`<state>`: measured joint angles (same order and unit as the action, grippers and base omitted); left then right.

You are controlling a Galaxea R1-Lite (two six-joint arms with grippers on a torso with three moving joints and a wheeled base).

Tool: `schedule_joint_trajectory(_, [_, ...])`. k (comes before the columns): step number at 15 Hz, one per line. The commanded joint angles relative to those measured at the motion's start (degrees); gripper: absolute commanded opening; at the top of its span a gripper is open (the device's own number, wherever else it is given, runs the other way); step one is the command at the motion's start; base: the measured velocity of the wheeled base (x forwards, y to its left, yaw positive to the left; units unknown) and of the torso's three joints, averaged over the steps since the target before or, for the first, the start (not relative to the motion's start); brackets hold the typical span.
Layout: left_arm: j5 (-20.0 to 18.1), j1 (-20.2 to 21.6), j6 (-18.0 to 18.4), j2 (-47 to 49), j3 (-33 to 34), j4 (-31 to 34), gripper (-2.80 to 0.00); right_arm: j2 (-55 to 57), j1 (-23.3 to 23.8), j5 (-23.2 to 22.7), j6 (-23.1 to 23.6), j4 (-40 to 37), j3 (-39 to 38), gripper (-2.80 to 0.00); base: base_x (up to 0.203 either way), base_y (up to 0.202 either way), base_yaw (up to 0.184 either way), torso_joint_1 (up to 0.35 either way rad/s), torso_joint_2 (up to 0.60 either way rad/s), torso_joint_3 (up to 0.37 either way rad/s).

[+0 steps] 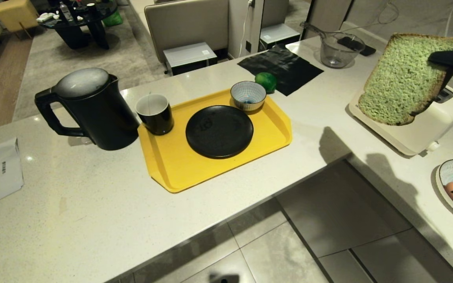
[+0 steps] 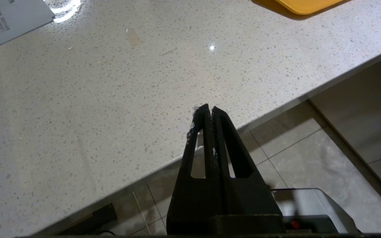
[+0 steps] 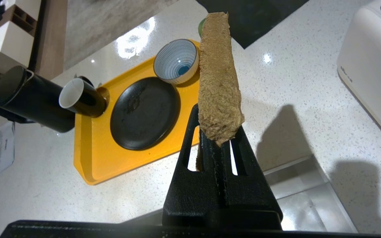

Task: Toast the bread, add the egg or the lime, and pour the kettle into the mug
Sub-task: Put the baked bread on a plate

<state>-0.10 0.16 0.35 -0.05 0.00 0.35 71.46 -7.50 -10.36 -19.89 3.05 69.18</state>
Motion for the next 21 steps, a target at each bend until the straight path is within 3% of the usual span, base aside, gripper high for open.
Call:
schedule_joint_trajectory(1, [0.01,0.02,0.0,0.05,0.0,0.0,-2.8,-0.7,-0.06,-0.09,0.2,0.2,-1.82,-2.8,0.0,0.0,0.0,0.0,0.0,0.0])
schedule_joint_trajectory(6, [0.01,0.02,0.09,0.05,0.0,0.0,-2.8,-0.87,0.11,7.19,1.61,2.17,-1.89,-2.8,0.0,0.0,0.0,0.0,0.0,0.0])
schedule_joint_trajectory(21, [0.01,0.02,0.09,0.05,0.0,0.0,-2.8,-3.52,0.11,7.37,1.88,2.23,-6.43,-2.8,0.0,0.0,0.0,0.0,0.0,0.0])
